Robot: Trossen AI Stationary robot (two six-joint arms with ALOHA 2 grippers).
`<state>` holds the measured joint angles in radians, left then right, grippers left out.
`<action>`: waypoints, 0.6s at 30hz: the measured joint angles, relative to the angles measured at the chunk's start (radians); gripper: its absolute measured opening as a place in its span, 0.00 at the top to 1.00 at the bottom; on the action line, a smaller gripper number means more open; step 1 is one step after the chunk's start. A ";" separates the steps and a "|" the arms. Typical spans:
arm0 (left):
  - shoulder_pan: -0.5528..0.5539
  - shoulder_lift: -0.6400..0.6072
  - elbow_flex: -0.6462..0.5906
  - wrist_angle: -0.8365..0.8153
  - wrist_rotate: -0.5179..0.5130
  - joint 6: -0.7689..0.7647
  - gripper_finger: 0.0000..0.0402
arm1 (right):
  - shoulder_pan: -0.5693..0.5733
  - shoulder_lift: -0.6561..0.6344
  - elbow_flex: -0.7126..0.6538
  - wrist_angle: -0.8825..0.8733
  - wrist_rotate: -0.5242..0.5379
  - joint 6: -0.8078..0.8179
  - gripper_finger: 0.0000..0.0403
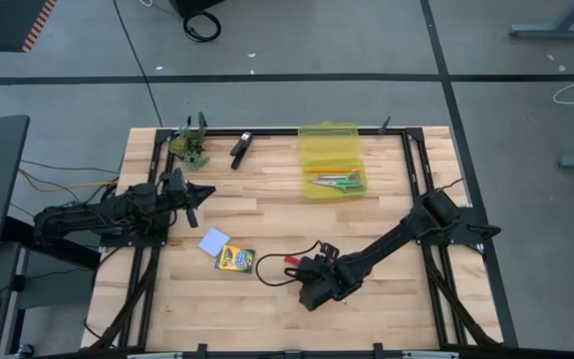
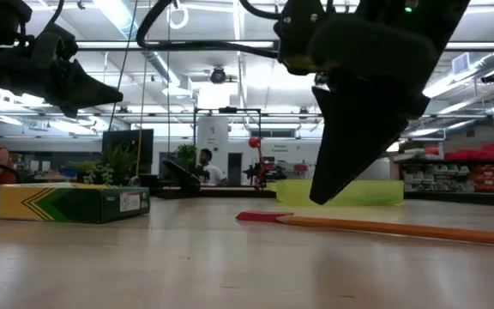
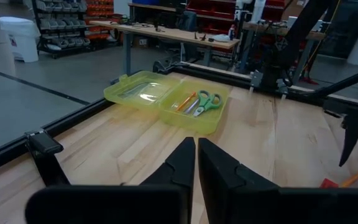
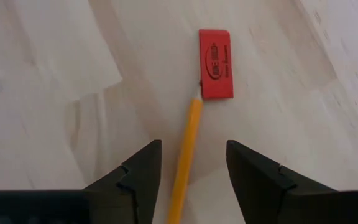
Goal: Pack school essentials
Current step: Put the yellow pencil into the yellow supply box
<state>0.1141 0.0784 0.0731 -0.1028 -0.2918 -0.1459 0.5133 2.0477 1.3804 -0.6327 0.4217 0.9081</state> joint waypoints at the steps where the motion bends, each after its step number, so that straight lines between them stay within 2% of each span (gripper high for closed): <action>1: 0.000 0.000 0.000 0.000 0.000 0.000 0.93 | 0.000 0.003 0.000 -0.002 0.000 0.000 0.54; 18: 0.000 0.000 0.000 0.000 0.000 0.000 0.94 | 0.041 0.034 -0.024 0.010 0.053 0.081 0.54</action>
<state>0.1141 0.0783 0.0731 -0.1032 -0.2918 -0.1459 0.5546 2.0821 1.3567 -0.6227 0.4745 0.9887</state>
